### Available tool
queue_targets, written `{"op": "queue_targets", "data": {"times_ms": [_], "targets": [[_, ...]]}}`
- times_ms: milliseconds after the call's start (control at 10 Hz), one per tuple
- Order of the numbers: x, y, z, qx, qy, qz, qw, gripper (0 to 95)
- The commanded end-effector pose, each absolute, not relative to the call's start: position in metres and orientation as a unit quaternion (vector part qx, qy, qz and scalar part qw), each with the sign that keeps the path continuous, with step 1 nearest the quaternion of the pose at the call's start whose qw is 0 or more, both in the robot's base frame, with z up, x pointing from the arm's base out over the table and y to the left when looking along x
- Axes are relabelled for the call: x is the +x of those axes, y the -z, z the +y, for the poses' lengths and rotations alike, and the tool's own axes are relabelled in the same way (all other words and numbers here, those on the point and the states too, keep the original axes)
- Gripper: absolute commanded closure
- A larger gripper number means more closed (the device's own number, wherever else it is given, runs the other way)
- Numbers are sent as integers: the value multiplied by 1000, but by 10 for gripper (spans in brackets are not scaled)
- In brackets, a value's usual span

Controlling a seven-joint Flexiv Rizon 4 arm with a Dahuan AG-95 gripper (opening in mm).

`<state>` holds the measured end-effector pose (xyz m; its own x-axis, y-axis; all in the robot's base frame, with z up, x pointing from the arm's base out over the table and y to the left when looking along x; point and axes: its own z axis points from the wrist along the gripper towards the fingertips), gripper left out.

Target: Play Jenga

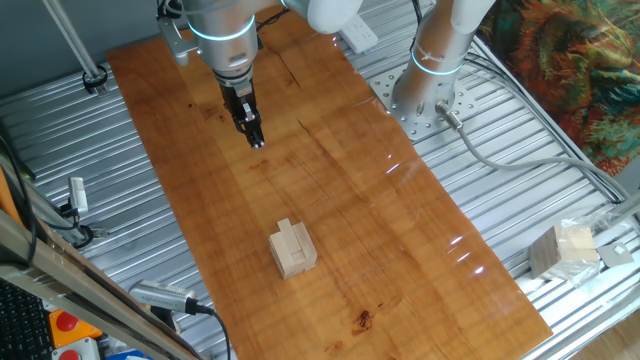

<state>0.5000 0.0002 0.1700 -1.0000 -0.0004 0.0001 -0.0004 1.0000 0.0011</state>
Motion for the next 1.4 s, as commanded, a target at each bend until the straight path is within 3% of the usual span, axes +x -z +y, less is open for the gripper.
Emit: {"op": "queue_targets", "data": {"times_ms": [100,200,1200,1400], "targets": [[500,-170,0,0,0,-1000,0,950],[500,-170,0,1,3,-1000,-20,950],[500,-172,1,8,3,-1000,-19,950],[500,-172,1,87,1,-996,-17,950]]}}
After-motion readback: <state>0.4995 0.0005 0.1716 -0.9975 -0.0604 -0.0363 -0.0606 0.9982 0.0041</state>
